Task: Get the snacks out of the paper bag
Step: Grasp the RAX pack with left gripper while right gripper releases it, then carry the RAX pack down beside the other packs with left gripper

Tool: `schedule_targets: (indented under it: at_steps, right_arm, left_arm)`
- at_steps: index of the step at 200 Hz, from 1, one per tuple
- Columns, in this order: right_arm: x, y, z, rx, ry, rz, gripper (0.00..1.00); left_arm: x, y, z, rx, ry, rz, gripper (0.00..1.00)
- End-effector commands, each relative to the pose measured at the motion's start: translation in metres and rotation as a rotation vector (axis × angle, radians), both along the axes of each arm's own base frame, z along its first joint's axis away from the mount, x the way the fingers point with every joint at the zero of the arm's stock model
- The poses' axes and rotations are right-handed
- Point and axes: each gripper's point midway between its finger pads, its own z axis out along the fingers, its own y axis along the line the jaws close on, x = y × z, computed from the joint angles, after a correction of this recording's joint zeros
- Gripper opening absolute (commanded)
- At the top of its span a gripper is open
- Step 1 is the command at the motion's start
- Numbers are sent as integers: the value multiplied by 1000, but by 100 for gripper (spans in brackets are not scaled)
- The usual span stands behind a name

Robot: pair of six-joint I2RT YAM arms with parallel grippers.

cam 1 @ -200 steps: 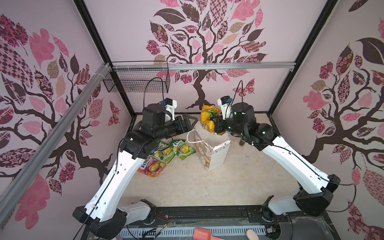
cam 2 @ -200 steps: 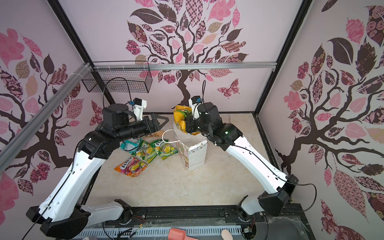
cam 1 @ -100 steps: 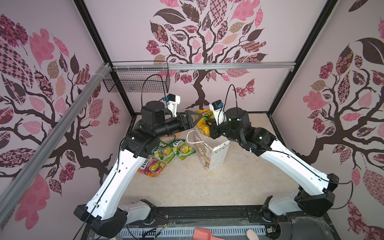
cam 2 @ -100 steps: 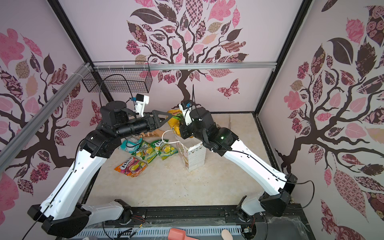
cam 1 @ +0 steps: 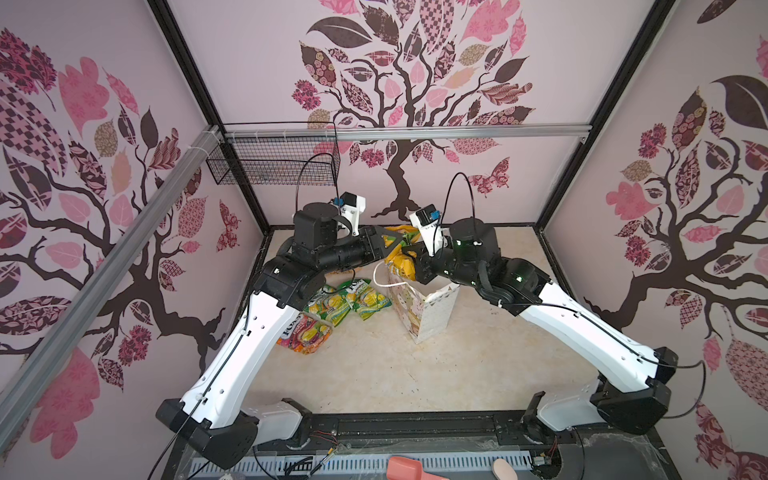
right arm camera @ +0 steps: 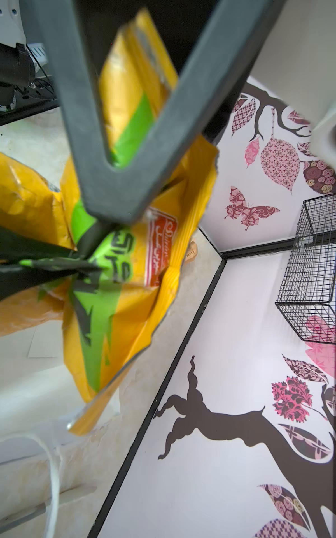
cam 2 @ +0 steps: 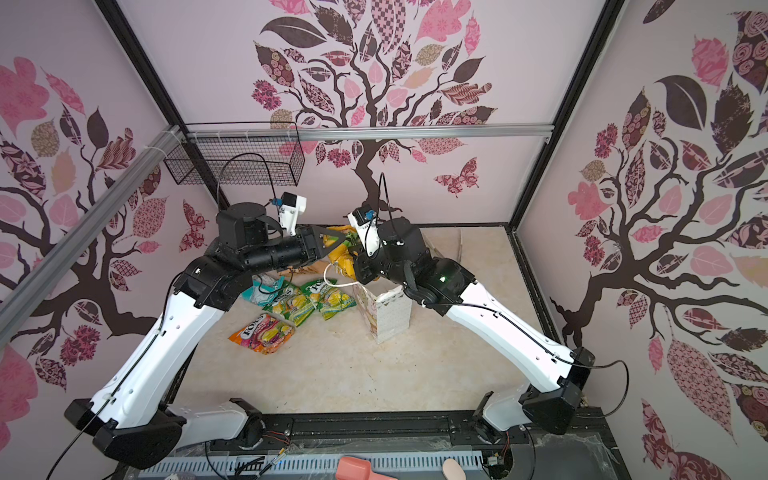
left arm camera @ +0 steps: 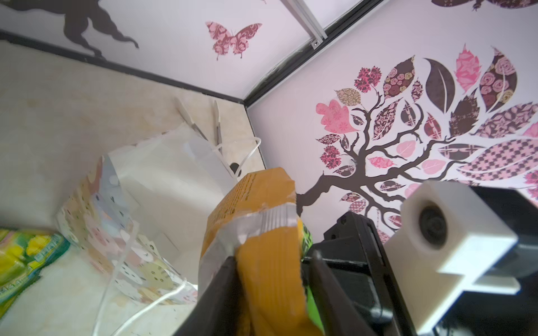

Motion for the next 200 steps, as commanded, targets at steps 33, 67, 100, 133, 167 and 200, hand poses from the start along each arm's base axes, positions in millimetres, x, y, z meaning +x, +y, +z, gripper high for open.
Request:
schedule_targets:
  at_steps: [33,67,100,133,167,200]
  right_arm:
    - [-24,1,31,90,-63,93,38]
    - [-38,-7,50,171,-110,126,76]
    - [-46,-22,66,231,-169,106,100]
    - [-52,-39,74,295,-232,67,99]
    - [-66,-56,74,365,-295,65,100]
    - [-71,-67,68,359,-316,53,100]
  left_arm:
    - [-11,-2,16,-17,-104,-48,2]
    - [-21,11,33,-12,-209,-20,0]
    - [-36,24,46,-18,-277,-1,0]
    - [-51,41,56,-14,-347,40,0]
    - [-61,66,56,26,-383,132,0]
    - [-68,90,45,63,-388,229,0]
